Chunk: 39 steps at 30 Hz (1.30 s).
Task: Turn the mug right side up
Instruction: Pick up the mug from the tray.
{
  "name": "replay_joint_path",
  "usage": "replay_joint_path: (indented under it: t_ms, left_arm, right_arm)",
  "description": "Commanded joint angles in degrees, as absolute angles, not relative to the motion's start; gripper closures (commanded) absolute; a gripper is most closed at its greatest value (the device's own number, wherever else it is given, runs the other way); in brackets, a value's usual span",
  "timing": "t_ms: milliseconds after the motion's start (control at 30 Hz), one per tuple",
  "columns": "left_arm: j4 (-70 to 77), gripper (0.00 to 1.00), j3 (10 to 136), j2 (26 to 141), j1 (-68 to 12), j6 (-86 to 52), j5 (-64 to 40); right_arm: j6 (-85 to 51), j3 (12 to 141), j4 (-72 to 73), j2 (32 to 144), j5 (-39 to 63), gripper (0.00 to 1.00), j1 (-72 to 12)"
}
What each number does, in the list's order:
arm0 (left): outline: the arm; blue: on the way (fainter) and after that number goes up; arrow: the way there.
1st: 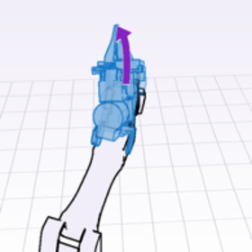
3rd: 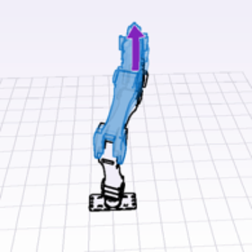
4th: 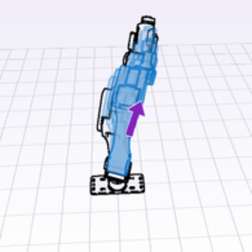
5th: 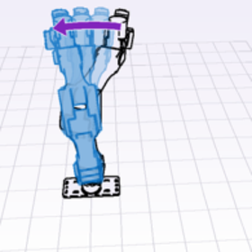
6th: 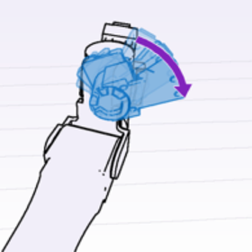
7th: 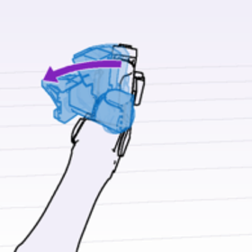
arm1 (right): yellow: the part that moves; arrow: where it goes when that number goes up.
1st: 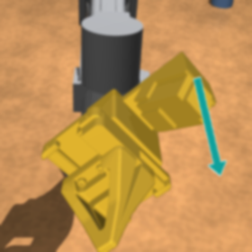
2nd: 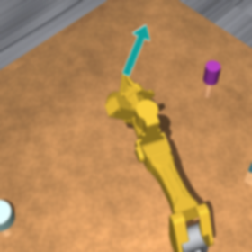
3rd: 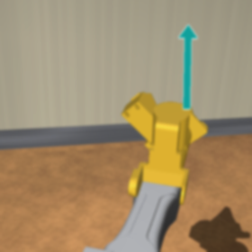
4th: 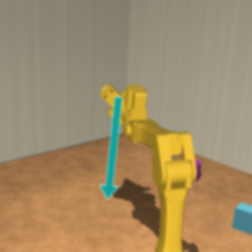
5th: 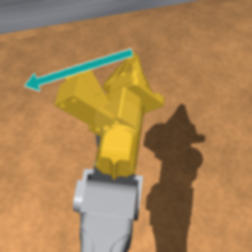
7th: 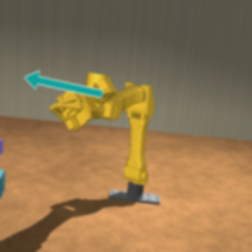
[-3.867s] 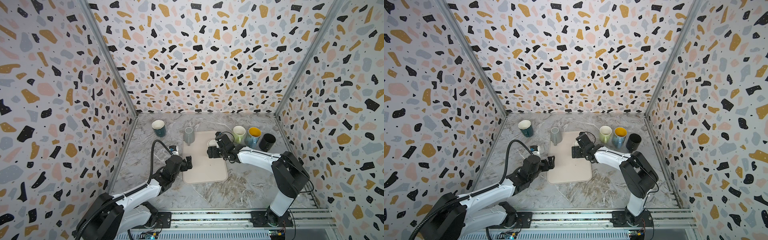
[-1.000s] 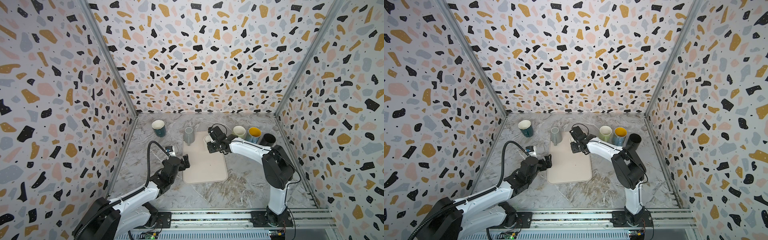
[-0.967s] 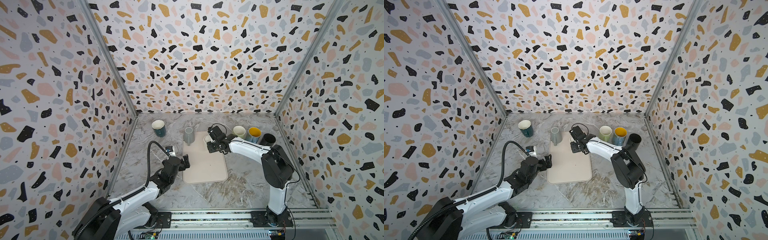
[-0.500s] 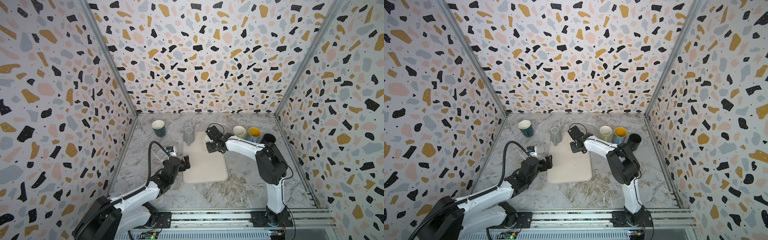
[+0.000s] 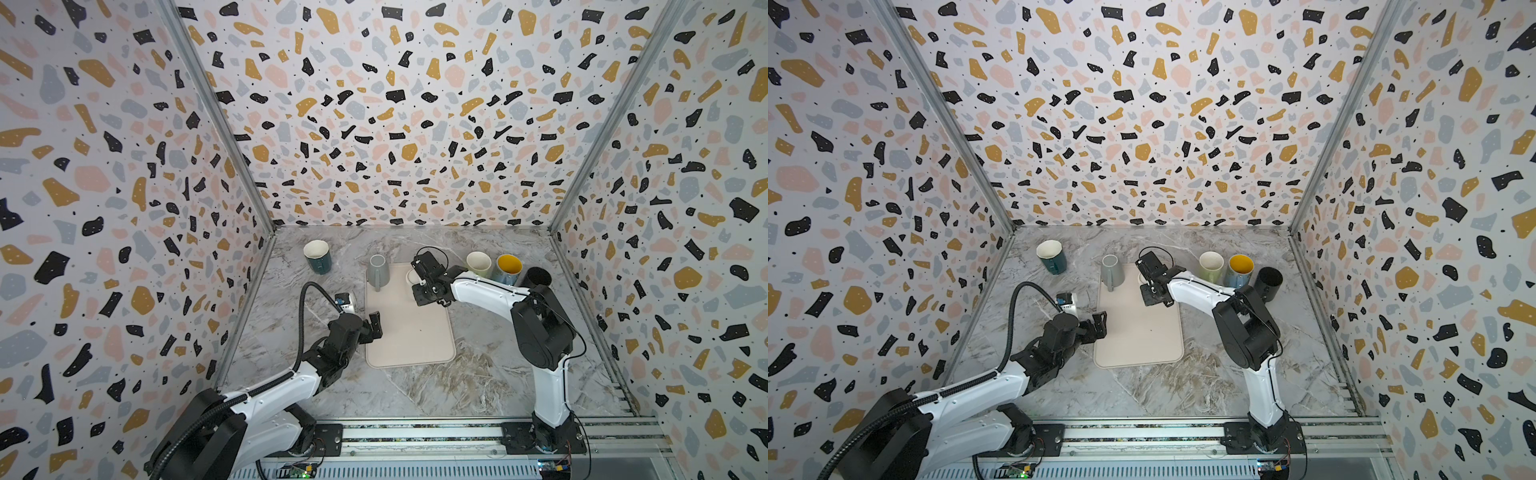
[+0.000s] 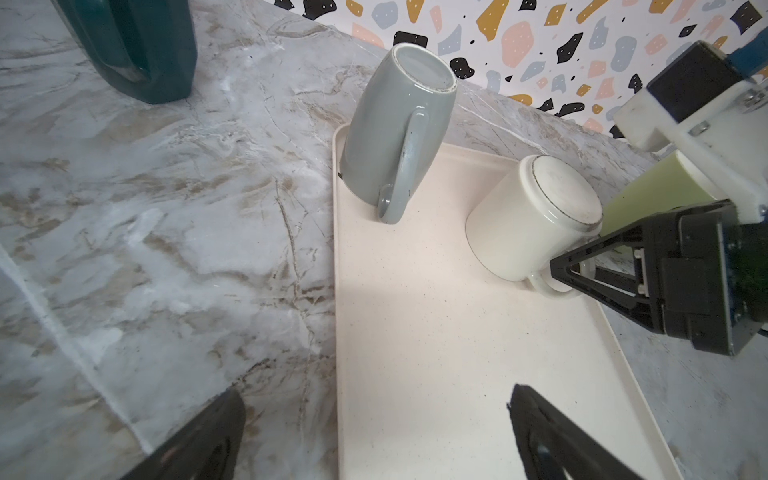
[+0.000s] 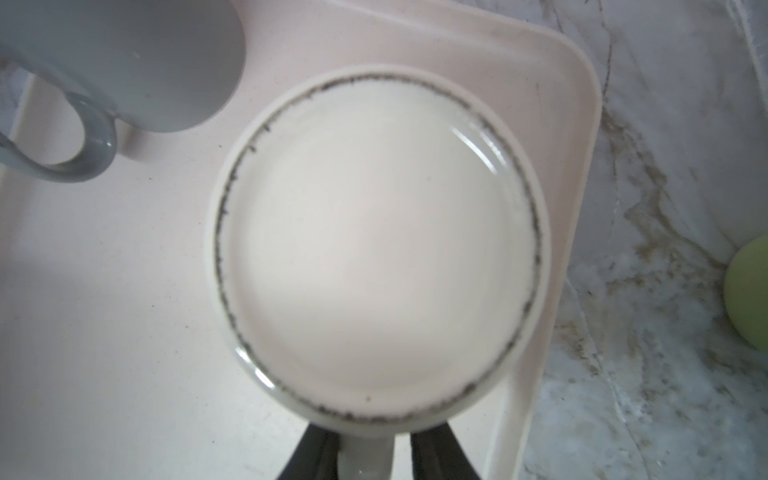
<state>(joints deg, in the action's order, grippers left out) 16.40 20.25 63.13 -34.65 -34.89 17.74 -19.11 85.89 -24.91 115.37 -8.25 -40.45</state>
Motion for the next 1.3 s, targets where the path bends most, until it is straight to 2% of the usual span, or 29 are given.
replay_joint_path:
  t_ms: [0, 567, 733, 1267]
  left_arm:
    - [18.15, 0.00, 20.18, 63.21, -34.37, -34.10, 17.21]
    - [18.11, 0.00, 20.18, 63.72, -34.43, -34.43, 17.09]
    - [18.11, 0.00, 20.29, 64.15, -34.37, -34.46, 16.98]
    - [17.98, 0.00, 20.57, 64.78, -34.38, -34.72, 16.96]
  right_arm:
    - [-19.24, 87.63, -26.28, 115.11, -8.96, 0.72, -40.17]
    - [-19.00, 90.31, -29.35, 116.98, -12.04, 0.77, -40.26]
    - [-18.75, 90.96, -29.81, 117.68, -12.21, 0.87, -40.23]
    - [-18.81, 90.36, -30.76, 116.99, -12.76, 0.91, -40.17]
